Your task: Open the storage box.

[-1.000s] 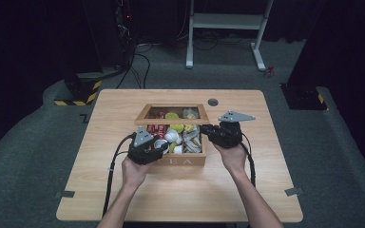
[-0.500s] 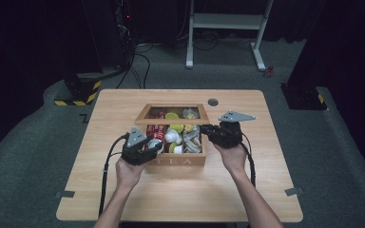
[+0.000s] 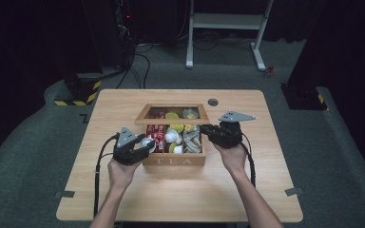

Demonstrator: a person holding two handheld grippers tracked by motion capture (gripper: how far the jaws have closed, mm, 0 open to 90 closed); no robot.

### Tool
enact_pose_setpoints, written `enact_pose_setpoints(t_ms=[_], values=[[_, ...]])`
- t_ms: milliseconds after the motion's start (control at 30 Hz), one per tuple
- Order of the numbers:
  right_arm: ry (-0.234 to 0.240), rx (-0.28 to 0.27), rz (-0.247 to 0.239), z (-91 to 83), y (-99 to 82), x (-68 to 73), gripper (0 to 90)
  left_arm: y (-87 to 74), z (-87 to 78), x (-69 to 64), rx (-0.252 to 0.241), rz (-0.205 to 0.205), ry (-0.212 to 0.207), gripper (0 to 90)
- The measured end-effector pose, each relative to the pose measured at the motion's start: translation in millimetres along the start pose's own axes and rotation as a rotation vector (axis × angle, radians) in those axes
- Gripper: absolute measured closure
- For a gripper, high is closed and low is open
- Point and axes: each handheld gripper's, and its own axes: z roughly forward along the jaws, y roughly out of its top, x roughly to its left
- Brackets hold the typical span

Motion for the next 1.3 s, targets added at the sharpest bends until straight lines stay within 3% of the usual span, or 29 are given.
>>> enact_pose_setpoints(t_ms=[833, 1300], values=[[0.000, 0.000, 0.003, 0.2, 0.1, 0.2, 77.4, -15.8, -26.8, 36.1, -0.010, -0.077, 0.094, 52.0], [0.000, 0.002, 0.002, 0.1, 0.3, 0.2, 77.4, -21.8, -30.5, 48.1, 0.005, -0.090, 0.132, 52.1]])
